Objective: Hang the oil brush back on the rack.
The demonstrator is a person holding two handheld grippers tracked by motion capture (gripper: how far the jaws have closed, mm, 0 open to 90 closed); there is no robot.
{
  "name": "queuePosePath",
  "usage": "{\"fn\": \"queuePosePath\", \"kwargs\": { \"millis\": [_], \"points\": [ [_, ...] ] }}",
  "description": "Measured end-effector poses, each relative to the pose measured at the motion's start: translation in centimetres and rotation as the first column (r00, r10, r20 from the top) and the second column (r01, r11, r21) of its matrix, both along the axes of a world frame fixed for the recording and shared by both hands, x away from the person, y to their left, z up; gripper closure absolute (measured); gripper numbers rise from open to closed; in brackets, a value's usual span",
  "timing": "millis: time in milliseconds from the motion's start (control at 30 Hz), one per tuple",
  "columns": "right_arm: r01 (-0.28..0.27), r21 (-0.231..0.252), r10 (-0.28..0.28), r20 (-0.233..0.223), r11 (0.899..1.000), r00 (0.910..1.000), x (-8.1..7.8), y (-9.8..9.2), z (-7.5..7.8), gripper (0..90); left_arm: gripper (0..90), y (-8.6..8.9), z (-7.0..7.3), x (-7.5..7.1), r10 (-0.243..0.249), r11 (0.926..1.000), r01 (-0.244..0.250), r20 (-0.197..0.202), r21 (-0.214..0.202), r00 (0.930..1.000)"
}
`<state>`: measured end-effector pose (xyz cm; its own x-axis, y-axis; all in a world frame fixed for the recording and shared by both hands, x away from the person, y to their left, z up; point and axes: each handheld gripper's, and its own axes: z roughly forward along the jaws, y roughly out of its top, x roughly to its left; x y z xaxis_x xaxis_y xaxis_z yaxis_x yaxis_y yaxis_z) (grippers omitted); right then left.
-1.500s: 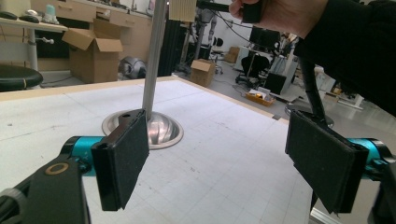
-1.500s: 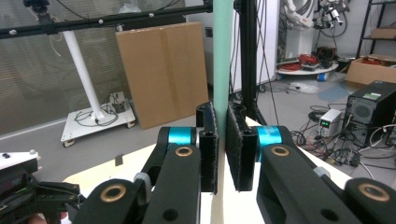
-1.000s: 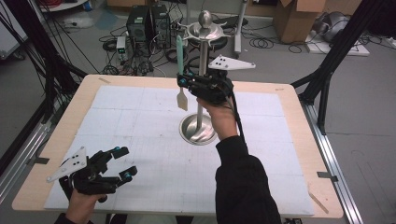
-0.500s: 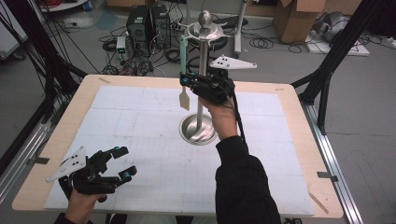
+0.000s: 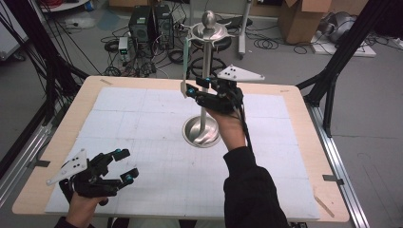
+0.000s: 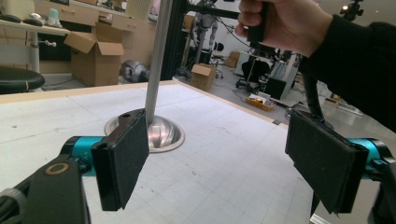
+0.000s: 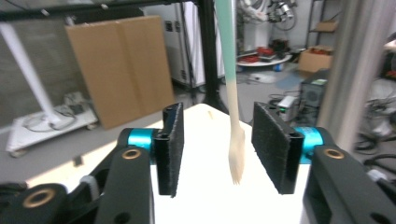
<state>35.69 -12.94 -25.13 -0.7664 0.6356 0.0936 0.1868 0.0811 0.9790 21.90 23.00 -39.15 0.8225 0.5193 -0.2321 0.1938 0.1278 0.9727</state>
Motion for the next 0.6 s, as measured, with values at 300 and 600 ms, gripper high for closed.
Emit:
{"fn": "queuePosePath", "kwargs": {
  "millis": [300, 600],
  "points": [
    [0.029, -0.093, -0.027, 0.024, 0.995, 0.9994, -3.1, -3.2, -3.9, 35.2, 21.8, 0.3, -0.1, 0.3, 0.03, 0.9995, -0.03, -0.009, 0.01, 0.9995],
    [0.085, -0.136, -0.081, 0.033, 0.987, 0.9962, -8.3, -10.4, -9.8, 20.4, 21.8, 0.5, -0.2, 0.6, 0.07, 0.9971, -0.07, -0.011, 0.03, 0.9975]
  ]
}}
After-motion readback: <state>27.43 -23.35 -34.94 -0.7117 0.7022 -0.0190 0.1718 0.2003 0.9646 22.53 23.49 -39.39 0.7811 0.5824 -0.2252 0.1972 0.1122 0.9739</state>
